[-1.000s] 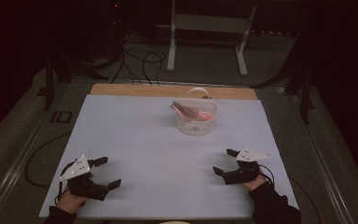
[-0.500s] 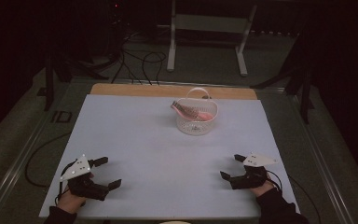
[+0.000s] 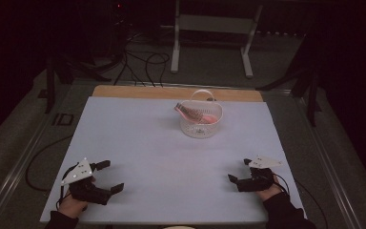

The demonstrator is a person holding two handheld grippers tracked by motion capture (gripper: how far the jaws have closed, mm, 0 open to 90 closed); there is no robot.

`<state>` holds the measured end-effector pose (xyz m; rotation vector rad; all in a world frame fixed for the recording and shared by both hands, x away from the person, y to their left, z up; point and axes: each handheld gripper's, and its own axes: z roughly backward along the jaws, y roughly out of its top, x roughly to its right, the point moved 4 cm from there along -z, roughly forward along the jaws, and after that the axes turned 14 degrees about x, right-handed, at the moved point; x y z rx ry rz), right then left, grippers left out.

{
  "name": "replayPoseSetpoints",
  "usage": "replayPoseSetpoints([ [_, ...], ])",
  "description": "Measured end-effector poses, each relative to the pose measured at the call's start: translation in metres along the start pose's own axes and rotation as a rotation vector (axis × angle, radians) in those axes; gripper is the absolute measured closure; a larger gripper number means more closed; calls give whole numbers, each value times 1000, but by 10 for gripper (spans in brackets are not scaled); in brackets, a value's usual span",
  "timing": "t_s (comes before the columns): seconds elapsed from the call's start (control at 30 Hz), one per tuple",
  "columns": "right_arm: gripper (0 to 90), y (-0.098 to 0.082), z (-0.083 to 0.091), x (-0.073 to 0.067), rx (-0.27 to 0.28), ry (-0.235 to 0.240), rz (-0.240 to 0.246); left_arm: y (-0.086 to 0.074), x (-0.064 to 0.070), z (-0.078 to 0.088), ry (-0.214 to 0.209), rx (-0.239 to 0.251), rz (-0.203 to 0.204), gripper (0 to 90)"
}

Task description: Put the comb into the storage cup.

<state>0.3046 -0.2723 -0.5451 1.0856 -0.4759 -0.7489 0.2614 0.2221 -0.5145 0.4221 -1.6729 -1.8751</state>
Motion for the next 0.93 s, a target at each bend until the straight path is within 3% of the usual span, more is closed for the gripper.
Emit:
replayPoseSetpoints([
  [0.23,86,-1,-4,0,-22,-9,-4,-1,0,-1,-2,-8,-2,2],
  [0.93,86,1,-5,-2,-17,-1,7,-1,0,0,5,-7,-6,2],
])
